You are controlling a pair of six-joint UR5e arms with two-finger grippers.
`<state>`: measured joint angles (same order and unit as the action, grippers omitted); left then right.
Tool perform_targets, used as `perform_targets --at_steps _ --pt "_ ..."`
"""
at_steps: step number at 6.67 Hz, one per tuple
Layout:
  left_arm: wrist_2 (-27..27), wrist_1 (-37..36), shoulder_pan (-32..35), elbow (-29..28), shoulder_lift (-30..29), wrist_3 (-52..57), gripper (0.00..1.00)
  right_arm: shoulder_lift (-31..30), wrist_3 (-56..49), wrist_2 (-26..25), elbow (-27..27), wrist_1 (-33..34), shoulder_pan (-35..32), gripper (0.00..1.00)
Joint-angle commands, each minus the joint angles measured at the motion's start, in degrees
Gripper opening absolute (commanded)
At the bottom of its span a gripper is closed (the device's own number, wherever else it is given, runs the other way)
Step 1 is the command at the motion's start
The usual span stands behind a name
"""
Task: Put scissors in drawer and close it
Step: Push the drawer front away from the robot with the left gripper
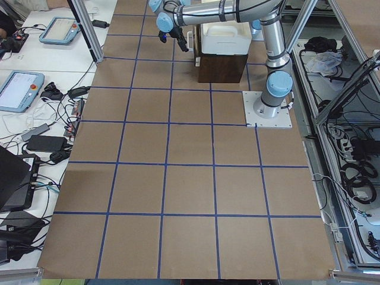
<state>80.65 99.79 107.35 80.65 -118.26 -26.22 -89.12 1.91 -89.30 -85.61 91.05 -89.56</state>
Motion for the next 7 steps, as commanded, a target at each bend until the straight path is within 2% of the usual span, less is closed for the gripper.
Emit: perform_targets --at_steps 1,7 --pt "-0.15 0.49 0.05 0.65 0.31 -0.06 1.00 0.00 0.02 0.00 0.00 0.00 0.00 1.00" --pt "-0.32 2.86 0.40 1.70 -0.12 -3.39 1.00 0.00 -0.07 -0.09 -0.09 -0.09 0.00 1.00"
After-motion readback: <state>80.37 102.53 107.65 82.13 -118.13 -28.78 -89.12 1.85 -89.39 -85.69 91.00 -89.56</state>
